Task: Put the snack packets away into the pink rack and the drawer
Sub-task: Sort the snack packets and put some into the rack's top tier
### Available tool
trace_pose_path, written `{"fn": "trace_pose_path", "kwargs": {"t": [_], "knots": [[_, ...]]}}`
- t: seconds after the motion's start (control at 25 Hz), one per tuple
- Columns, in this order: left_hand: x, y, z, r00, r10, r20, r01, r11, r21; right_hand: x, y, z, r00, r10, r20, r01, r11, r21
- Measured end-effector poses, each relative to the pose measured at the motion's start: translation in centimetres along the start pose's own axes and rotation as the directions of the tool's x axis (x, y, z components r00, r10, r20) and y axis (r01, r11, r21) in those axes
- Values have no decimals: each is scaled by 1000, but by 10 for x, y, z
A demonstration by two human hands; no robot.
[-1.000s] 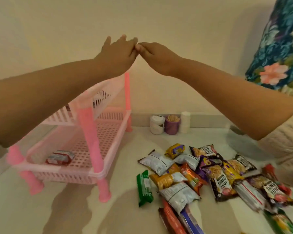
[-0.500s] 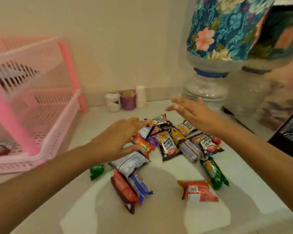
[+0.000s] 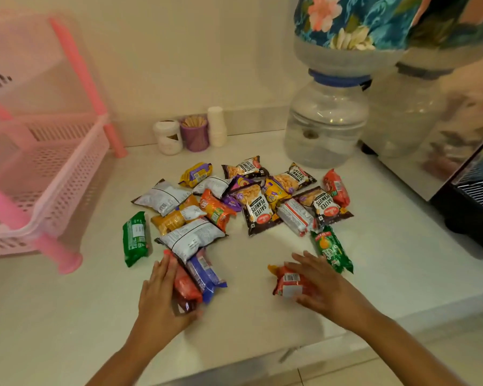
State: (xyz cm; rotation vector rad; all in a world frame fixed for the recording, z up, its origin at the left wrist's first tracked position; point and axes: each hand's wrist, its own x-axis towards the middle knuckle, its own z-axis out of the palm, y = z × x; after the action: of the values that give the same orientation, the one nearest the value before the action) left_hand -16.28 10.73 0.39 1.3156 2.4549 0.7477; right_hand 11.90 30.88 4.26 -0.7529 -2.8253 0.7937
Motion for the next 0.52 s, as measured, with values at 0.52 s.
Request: {"fn": "trace_pose_path", "kwargs": {"t": [0.52], "knots": [[5,-7,3,981,-168,-92,162,984,-68,37,-4,42,964,81,-254,-82,997,6]]}}
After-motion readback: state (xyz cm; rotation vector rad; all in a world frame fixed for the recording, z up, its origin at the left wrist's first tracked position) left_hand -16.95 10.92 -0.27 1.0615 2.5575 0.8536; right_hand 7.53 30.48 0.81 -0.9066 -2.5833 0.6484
